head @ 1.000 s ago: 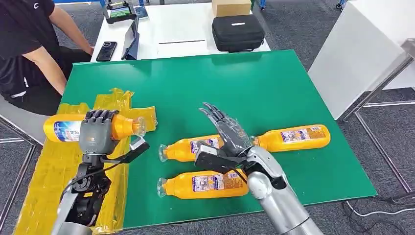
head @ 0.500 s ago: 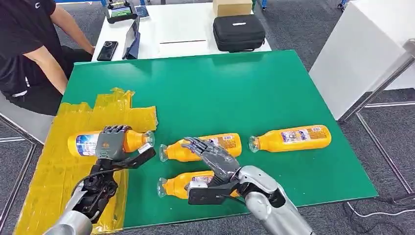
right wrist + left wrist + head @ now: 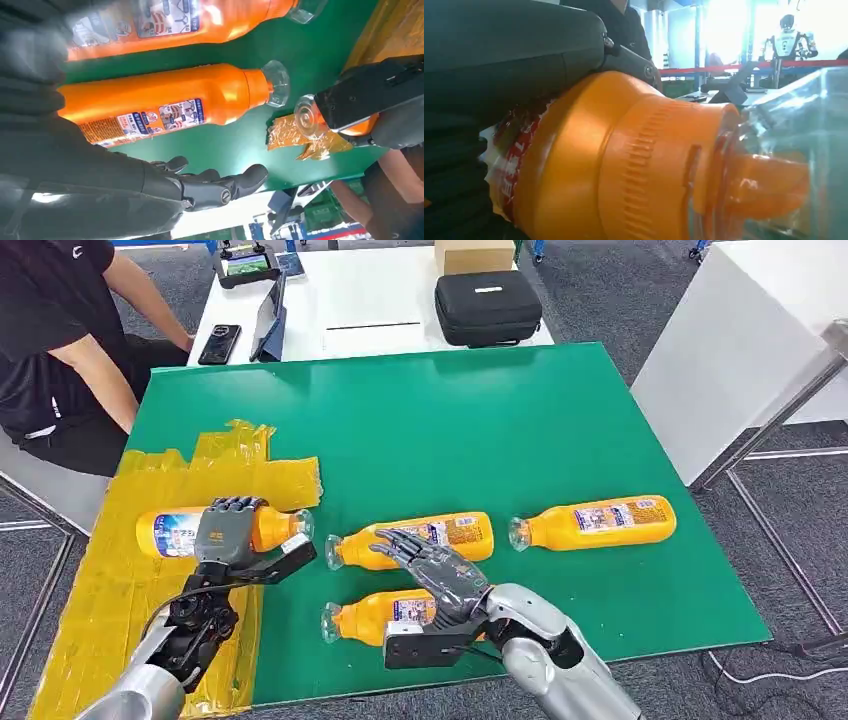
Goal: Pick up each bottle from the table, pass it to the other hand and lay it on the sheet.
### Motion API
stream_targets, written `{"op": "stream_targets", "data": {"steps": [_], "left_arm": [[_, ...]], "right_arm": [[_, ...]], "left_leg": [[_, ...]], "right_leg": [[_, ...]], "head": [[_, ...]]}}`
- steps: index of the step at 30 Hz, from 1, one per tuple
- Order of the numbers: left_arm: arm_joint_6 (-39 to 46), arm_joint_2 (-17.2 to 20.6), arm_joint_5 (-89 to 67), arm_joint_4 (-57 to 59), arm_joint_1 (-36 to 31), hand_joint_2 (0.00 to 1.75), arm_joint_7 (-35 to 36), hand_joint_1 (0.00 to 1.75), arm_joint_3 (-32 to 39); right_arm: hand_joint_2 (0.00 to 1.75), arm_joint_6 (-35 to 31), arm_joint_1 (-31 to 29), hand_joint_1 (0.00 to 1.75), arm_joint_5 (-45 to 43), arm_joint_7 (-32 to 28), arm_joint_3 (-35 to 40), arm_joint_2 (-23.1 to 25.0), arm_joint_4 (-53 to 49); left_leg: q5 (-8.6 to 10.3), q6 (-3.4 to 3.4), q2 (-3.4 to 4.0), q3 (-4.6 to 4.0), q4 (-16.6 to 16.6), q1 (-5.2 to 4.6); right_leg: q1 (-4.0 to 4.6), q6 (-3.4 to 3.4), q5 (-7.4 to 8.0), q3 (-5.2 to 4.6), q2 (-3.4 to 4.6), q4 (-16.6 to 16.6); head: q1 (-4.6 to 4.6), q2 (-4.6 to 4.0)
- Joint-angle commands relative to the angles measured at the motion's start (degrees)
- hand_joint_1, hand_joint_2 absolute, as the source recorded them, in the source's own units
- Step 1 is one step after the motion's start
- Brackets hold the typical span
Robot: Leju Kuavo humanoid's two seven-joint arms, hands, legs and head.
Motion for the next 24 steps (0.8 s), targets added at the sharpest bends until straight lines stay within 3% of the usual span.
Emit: {"op": "stream_targets", "data": {"steps": [1,2,4,5,6,7,16,20,24], "left_arm": [[-1.32,0.55,0.49,4.19,-2.00,1.75,0.44,1.75,-1.84],[-1.32,0.55,0.49,4.19,-2.00,1.75,0.44,1.75,-1.84],[-2.91,0.78,1.51,4.60,-2.15,1.75,0.93,1.75,-1.31],[-3.82,0.83,2.04,4.93,-2.31,1.75,1.02,0.68,-1.00],[-4.36,1.19,2.27,4.91,-2.29,1.75,0.96,0.00,-0.92],[-5.03,1.54,1.88,5.09,-2.30,0.00,1.04,0.00,-1.19],[-6.16,2.08,7.46,-0.77,1.00,0.00,-0.37,0.00,3.47],[-7.73,2.57,7.97,-5.08,3.75,0.00,-0.62,0.00,3.94],[-8.32,2.43,8.00,-5.48,3.71,0.00,-0.51,0.00,4.05]], "right_arm": [[1.75,1.14,-2.28,0.00,-0.15,0.53,2.36,-1.23,2.82],[1.75,1.14,-2.28,0.00,-0.15,0.53,2.36,-1.23,2.82],[1.75,2.24,-3.13,0.00,0.61,2.12,3.35,-1.06,4.03],[1.75,2.56,-3.35,0.00,0.65,2.40,3.60,-0.93,4.45],[1.75,2.96,-3.87,0.00,1.55,3.62,4.23,-0.84,5.32],[1.75,3.46,-4.17,0.00,2.13,4.24,4.83,-0.85,6.10],[1.75,4.76,-3.51,0.00,12.03,15.63,6.51,-2.92,9.22],[1.75,4.19,-2.06,0.00,12.52,15.60,6.37,-3.46,9.37],[1.75,4.13,-2.10,0.00,12.72,15.83,6.24,-3.22,9.03]], "left_leg": [[-0.07,-0.06,0.14,0.18,-0.01,-0.01],[-0.22,-0.14,0.26,0.51,0.04,-0.03],[-0.15,-0.10,0.21,0.36,0.02,-0.02],[-0.10,-0.07,0.20,0.27,0.01,-0.01],[-0.08,-0.07,0.21,0.22,0.01,-0.01],[-0.04,-0.05,0.17,0.14,-0.01,0.00],[-0.11,-0.10,0.25,0.36,-0.03,-0.01],[-0.23,-0.13,0.44,0.59,-0.05,-0.03],[-0.08,-0.09,0.19,0.25,-0.03,0.00]], "right_leg": [[0.01,-0.01,-0.05,0.18,0.01,-0.02],[0.02,-0.03,-0.22,0.51,-0.03,0.03],[0.02,-0.02,-0.14,0.35,-0.01,0.01],[0.02,-0.01,-0.08,0.26,0.02,-0.01],[0.02,-0.01,-0.05,0.21,0.05,-0.01],[0.01,-0.01,-0.01,0.12,0.06,-0.02],[0.02,-0.01,-0.08,0.35,0.07,-0.04],[0.02,-0.01,-0.14,0.55,0.19,-0.08],[0.02,-0.01,-0.04,0.24,0.06,-0.05]], "head": [[-0.02,0.00],[0.00,0.00],[0.00,0.00],[-0.02,0.00],[0.00,0.00],[0.00,0.00],[0.00,0.00],[-0.02,0.00],[0.00,0.00]]}}
